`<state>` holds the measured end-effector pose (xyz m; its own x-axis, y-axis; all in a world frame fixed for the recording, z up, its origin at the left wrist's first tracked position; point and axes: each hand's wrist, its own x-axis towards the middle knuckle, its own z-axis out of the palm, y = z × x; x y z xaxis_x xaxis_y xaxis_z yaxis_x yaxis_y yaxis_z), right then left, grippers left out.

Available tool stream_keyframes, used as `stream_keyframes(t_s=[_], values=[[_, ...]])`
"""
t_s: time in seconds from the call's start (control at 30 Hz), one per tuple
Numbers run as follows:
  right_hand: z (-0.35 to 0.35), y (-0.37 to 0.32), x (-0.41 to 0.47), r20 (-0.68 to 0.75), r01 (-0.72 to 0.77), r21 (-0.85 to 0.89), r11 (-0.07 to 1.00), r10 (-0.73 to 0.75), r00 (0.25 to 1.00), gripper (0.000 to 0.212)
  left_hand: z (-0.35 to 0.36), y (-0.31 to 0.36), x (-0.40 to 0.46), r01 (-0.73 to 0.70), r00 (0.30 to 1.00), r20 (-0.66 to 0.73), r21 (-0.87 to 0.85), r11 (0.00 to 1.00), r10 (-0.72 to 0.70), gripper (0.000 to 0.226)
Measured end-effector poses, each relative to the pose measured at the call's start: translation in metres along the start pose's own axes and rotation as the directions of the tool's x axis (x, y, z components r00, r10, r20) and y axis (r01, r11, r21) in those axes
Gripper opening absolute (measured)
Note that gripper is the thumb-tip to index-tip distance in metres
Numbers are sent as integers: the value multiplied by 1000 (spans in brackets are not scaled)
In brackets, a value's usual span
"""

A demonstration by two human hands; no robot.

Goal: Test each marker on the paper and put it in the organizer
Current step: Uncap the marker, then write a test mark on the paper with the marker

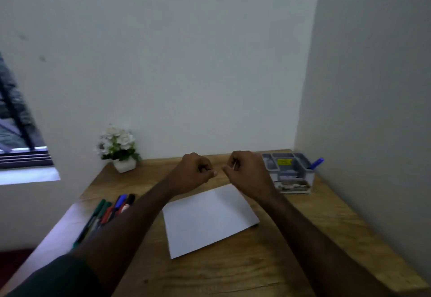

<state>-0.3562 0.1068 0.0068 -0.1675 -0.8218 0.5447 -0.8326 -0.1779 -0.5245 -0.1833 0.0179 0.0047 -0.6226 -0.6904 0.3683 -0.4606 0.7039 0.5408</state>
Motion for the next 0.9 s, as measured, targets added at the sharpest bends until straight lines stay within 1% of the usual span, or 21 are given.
stream_keyframes(t_s=[0.13,0.2,0.27,0.33,0.37,0.43,0.5,0.6,0.73,0.8,0.9], values=[[61,-41,-5,152,92,71,993,-102,983,18,-42,-38,-52,76,996,-60,76,994,-72,22],[89,-60,-9,226,126,115,985,-149,963,19,-61,-58,-77,135,986,-110,82,987,-126,22],[115,-78,-12,317,165,147,975,-204,926,18,-77,-78,-101,203,972,-140,102,974,-188,22],[134,-97,-17,407,194,166,967,-246,879,8,-90,-94,-121,272,957,-140,134,953,-253,21],[142,-106,-20,447,198,173,965,-256,857,8,-95,-101,-130,297,950,-148,145,944,-276,21],[153,-121,-26,484,205,205,957,-281,829,16,-101,-111,-145,324,939,-175,170,931,-295,25],[162,-131,-32,491,208,233,950,-300,818,17,-104,-118,-154,330,937,-188,202,922,-294,23],[172,-142,-41,520,174,204,963,-257,815,12,-106,-128,-161,332,936,-192,209,920,-294,20],[174,-147,-42,518,103,105,989,-142,844,12,-105,-133,-162,337,934,-196,211,917,-298,18],[170,-147,-38,532,80,40,996,-89,842,9,-103,-133,-162,341,933,-199,208,917,-301,17],[170,-147,-35,549,80,-57,995,-35,835,22,-100,-131,-160,340,931,-209,191,921,-300,22]])
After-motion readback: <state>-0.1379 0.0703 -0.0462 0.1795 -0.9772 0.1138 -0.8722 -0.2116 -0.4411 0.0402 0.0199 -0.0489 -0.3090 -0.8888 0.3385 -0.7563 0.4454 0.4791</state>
